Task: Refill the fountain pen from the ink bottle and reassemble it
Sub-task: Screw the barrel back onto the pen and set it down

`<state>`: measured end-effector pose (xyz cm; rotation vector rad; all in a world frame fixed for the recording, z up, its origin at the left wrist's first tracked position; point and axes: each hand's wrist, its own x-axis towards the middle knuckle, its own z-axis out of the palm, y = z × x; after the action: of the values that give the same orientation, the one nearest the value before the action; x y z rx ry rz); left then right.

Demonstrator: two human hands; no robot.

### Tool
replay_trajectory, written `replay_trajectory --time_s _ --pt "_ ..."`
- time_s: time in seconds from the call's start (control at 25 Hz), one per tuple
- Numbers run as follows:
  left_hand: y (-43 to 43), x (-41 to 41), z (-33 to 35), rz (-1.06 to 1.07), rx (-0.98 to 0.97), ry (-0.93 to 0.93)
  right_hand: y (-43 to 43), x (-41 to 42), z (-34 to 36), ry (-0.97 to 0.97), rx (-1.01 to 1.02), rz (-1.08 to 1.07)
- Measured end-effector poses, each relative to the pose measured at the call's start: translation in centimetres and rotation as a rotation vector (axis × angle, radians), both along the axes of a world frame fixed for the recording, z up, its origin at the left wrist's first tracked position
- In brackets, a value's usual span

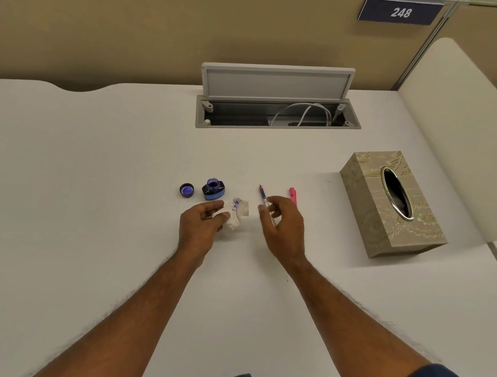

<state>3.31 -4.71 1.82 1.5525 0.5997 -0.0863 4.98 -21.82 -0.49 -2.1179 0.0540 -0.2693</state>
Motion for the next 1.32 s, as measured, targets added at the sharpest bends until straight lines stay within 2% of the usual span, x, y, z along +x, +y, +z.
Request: replay_trajectory --time_s 0.12,0.32,0.48,0.64,0.8,1.16,1.32 --pt "-0.6 -0.2 0.2 -0.026 -0.016 -0.001 0.5 -1.5 1.3 0.063 0.080 0.240" --pt "-2.5 -1.4 0.5 -0.106 -0.083 -0.001 0.5 -4.2 1.0 -0.009 0.093 0.236" --pt "-4.4 -3.1 0.6 -0.252 -0.106 -0.011 -1.1 -6.7 0.8 -0.083 0.029 0.122" --pt "-7.0 -5.0 0.8 -0.567 -0.073 -0.045 -3.6 -10.1 0.4 -0.103 -0.017 -0.055" --pt "-11.5 -7.2 1.5 -0.832 -0.026 -0.075 -7.1 -14.0 -0.3 -0.067 0.057 -0.284" --pt "-28.3 -12.0 1.0 -1.094 0.188 -0.154 -22.3 -23.1 0.2 0.036 0.154 -0.601" --pt "-37.4 -14.4 0.5 -1.216 0.255 -0.202 -30.7 -28.0 -0.4 0.005 0.072 -0.770"
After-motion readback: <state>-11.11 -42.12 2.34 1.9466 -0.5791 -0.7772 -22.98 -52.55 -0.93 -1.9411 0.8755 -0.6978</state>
